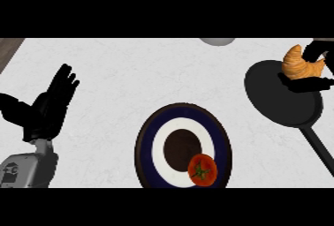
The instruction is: Pick the croissant from the plate and place it in the pan
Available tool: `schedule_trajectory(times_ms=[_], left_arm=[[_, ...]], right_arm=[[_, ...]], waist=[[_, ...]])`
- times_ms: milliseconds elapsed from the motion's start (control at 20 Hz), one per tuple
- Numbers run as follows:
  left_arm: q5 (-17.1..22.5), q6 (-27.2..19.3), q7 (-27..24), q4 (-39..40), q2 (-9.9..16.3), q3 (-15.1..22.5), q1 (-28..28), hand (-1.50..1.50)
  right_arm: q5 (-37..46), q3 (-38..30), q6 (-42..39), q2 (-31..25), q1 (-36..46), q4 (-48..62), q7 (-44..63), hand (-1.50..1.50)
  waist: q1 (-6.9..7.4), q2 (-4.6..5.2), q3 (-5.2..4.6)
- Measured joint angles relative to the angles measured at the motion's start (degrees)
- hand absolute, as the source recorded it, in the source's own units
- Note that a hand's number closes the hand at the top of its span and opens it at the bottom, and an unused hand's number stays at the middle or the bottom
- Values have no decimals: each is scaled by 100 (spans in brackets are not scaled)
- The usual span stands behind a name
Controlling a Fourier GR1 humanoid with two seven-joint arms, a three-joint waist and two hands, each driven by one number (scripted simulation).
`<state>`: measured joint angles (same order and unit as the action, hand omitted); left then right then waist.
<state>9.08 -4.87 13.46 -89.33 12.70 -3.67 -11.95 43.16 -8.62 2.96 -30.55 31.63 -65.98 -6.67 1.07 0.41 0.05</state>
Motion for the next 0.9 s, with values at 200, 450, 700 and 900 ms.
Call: schedule_trajectory(times_ms=[200, 450, 700, 900], left_arm=[[-101, -77, 41, -80, -101, 78, 26, 0], [-63, 5, 9, -163, -121, 61, 149, 0], [-55, 1, 172, -177, -101, 38, -5, 0], [-58, 6, 169, -225, -131, 36, 36, 0]], right_arm=[[90, -45, 375, 65, 376, 1260, -757, 150], [347, -94, 753, 204, 787, 2550, -848, -150], [240, -375, 633, 154, 1139, 3699, -851, -150], [97, -599, 606, 49, 1289, 4447, -1371, -150]], waist=[[19, 0, 1], [52, 11, 2], [83, 29, 5], [113, 44, 10]])
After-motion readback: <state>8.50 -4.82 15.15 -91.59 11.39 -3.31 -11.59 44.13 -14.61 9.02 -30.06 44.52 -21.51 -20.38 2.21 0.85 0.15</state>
